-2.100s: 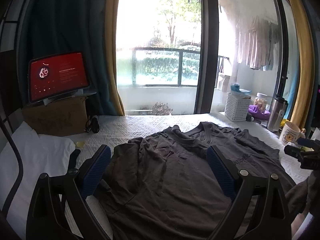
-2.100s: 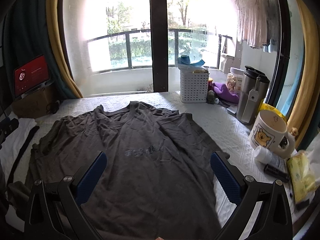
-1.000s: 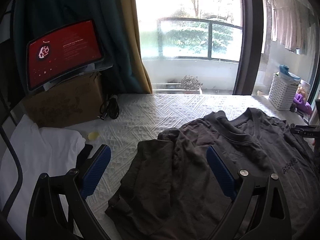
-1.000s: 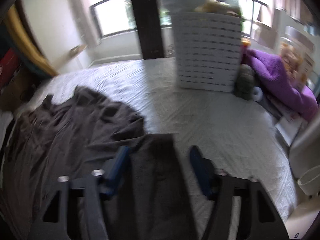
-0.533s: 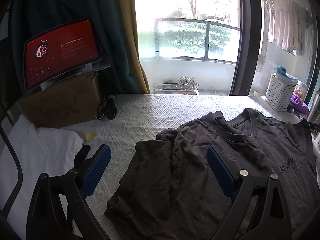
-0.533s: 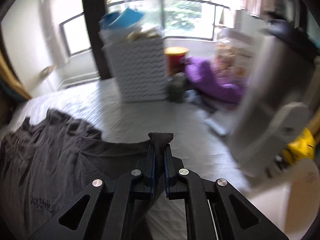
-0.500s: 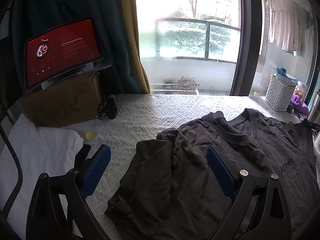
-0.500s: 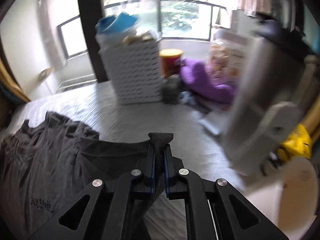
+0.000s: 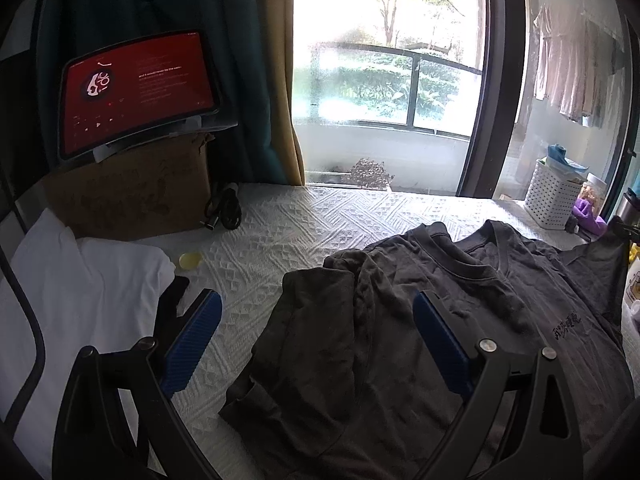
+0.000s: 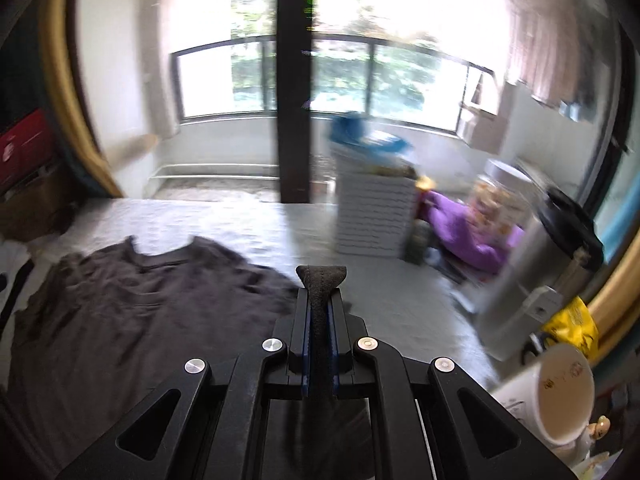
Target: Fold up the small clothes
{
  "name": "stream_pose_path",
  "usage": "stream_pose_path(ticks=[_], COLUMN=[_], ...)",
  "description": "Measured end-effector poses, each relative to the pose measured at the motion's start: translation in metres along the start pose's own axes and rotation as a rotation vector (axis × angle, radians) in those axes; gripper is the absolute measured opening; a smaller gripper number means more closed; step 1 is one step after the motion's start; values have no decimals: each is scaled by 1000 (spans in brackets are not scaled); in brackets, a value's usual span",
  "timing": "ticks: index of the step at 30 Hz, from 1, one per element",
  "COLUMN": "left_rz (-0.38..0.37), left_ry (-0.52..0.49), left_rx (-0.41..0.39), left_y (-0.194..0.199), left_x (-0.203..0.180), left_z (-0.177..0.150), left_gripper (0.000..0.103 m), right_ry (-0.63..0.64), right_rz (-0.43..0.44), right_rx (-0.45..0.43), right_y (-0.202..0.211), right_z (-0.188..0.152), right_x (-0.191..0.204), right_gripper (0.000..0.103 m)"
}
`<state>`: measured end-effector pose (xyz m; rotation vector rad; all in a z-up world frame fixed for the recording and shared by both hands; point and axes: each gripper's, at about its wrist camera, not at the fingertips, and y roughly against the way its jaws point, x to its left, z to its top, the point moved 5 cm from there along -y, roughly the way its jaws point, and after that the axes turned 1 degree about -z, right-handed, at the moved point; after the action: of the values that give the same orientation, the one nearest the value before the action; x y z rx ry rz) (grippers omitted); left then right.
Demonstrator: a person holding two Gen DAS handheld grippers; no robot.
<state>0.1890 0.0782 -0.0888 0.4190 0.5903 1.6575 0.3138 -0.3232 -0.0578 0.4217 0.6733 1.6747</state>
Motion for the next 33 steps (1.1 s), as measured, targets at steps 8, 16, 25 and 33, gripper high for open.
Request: stream_pose_path(ticks=[8,16,25,33], left_rz=[-19,-24,-8,6], left_ry=[35,40,45,33], left_rx=[-5,3,-1,-5], left_y=[3,5,7,13], left_x=[13,18,19,17], left_z=[-4,-10,-7,-6], left_gripper=[96,96,96,96], right_ry=[94,162,166,29], right_rz=[91,156,153,62], right_rx=[71,225,146,208], right_y=[-18,-56,-22,-25], right_z=[-13,-51,-47,-75], right_x=[77,111,86,13], right_gripper=[7,7,96,96])
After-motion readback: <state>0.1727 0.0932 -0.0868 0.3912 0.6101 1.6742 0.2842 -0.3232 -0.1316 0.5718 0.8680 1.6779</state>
